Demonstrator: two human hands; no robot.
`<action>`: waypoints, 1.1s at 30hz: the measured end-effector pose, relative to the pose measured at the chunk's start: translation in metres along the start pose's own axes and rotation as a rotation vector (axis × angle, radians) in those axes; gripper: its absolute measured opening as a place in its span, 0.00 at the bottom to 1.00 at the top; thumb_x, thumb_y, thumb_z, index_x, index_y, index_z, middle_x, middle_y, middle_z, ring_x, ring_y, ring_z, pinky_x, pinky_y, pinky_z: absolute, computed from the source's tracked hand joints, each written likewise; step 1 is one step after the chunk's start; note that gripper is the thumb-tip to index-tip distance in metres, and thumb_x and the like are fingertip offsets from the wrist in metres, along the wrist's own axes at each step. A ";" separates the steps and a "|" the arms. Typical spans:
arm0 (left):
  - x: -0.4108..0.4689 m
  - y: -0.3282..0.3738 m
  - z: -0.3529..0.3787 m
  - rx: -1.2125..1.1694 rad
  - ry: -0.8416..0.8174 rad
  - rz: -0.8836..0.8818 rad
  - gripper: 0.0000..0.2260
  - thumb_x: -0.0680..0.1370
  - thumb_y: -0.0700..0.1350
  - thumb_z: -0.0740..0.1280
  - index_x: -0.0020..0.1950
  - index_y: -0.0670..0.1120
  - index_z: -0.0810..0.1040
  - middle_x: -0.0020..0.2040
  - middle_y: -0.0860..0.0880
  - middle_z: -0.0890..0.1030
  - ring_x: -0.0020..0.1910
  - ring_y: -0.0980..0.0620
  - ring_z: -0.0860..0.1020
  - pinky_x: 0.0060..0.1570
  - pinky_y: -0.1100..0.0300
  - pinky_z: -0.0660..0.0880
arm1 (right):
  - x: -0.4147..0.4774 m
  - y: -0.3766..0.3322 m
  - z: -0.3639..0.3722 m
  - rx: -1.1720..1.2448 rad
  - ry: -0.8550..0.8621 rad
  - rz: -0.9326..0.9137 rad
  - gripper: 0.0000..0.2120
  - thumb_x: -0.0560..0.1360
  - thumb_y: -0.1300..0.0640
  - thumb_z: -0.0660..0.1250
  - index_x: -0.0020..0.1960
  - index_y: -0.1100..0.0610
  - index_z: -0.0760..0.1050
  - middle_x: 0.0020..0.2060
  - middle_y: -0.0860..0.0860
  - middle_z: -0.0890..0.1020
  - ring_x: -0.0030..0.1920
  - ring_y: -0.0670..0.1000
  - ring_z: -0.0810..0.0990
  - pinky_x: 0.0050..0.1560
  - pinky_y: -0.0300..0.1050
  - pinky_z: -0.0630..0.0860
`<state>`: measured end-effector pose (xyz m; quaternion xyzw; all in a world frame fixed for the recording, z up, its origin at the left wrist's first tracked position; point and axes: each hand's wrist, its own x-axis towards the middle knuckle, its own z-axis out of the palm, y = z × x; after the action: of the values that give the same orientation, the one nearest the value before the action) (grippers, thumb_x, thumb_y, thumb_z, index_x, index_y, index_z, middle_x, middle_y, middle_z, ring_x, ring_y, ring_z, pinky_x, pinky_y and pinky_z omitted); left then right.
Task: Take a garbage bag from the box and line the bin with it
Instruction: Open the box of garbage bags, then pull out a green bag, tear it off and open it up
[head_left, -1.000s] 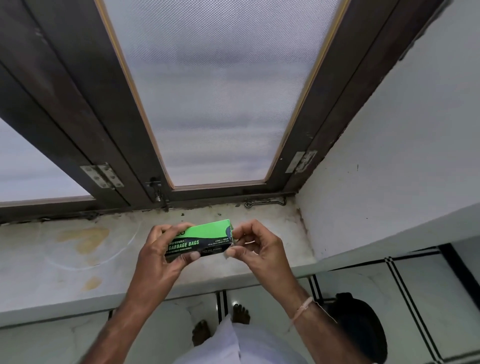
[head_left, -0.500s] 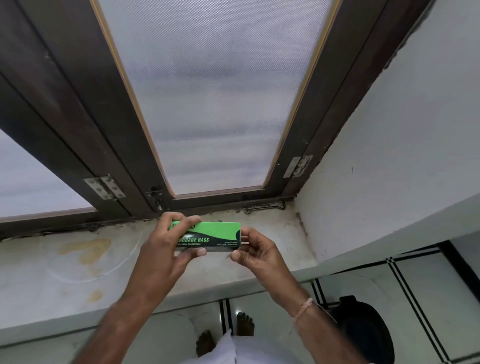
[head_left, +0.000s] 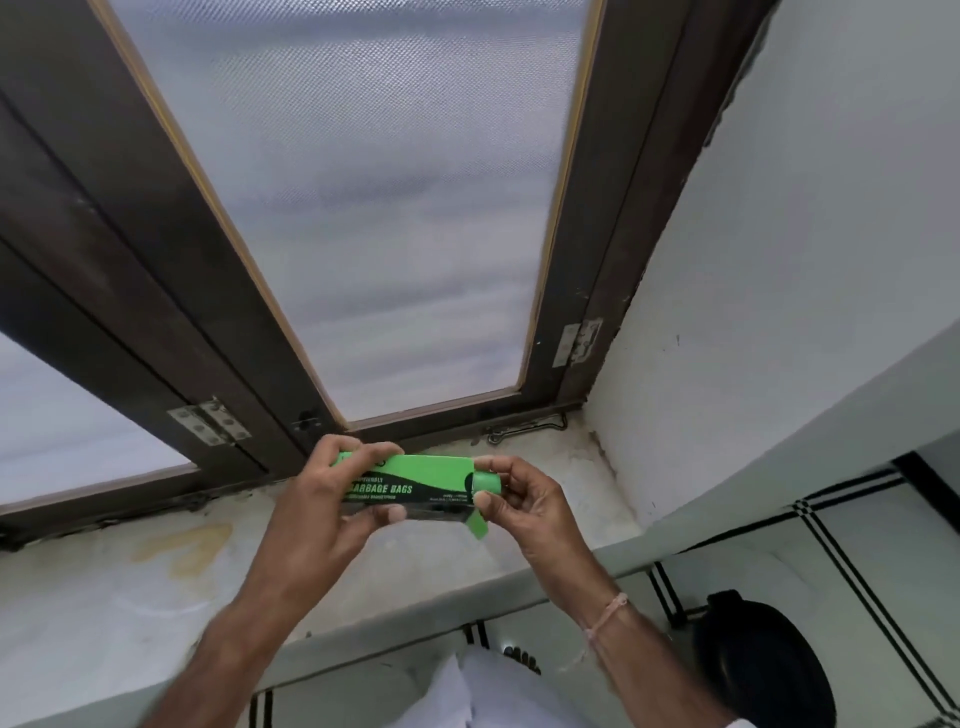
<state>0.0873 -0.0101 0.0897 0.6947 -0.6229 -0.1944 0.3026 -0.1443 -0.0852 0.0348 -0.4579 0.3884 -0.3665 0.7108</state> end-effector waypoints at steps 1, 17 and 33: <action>-0.002 -0.003 0.001 -0.032 0.012 -0.017 0.23 0.71 0.56 0.76 0.66 0.58 0.80 0.57 0.57 0.75 0.53 0.62 0.78 0.49 0.68 0.74 | 0.000 0.000 0.000 -0.022 0.025 -0.006 0.13 0.77 0.63 0.74 0.61 0.55 0.82 0.58 0.56 0.85 0.58 0.52 0.85 0.56 0.43 0.82; -0.030 -0.054 0.059 -0.031 0.093 -0.227 0.25 0.72 0.49 0.79 0.68 0.51 0.79 0.57 0.52 0.75 0.53 0.53 0.77 0.51 0.56 0.75 | -0.006 -0.001 -0.033 -0.031 0.386 -0.113 0.08 0.77 0.65 0.73 0.55 0.57 0.82 0.53 0.55 0.86 0.54 0.53 0.87 0.56 0.48 0.84; -0.011 0.046 0.077 -1.207 0.126 -0.649 0.17 0.80 0.52 0.68 0.62 0.41 0.80 0.55 0.39 0.87 0.54 0.44 0.86 0.51 0.53 0.82 | -0.032 -0.009 0.022 -0.142 0.123 -0.012 0.12 0.74 0.60 0.77 0.56 0.58 0.81 0.48 0.49 0.86 0.50 0.48 0.84 0.51 0.43 0.82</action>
<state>0.0015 -0.0146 0.0620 0.5658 -0.1471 -0.5475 0.5987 -0.1398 -0.0517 0.0561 -0.4859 0.4535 -0.3697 0.6492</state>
